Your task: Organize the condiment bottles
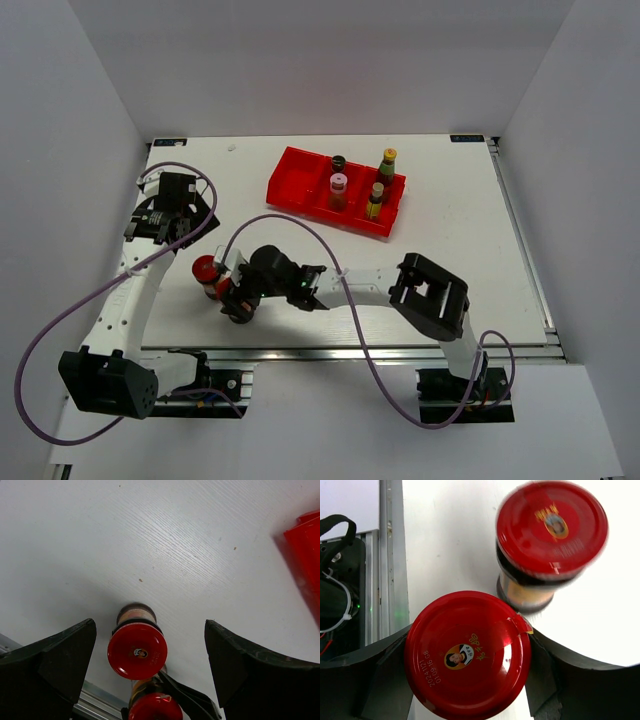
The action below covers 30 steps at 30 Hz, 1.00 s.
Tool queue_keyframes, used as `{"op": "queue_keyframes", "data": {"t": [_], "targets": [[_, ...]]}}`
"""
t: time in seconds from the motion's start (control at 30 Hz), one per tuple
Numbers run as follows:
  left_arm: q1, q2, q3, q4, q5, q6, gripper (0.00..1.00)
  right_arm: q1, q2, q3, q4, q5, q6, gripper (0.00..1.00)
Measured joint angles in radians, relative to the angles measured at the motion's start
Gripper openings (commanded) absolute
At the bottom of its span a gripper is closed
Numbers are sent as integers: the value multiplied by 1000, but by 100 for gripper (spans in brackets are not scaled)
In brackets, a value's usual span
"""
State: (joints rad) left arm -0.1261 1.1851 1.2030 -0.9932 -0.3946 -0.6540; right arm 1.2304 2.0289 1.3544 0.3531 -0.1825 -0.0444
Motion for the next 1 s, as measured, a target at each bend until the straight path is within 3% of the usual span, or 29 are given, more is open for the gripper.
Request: {"op": "queue_keyframes", "data": {"t": [0.2,0.47,0.7,1.0], "targets": [[1,0,0,2,0,0,98,-55,-64,-47,-40,-1,64,48],[6,-3,0,7,1,2,98,-270,-89,-24,-50,-24,138,47],[6,-13,-4,22,2,3,98,-421,-6,200,-65,-1,142,43],[8,-14,-19,29,2,3,98,-482,150,433,-44,112,110,44]]}}
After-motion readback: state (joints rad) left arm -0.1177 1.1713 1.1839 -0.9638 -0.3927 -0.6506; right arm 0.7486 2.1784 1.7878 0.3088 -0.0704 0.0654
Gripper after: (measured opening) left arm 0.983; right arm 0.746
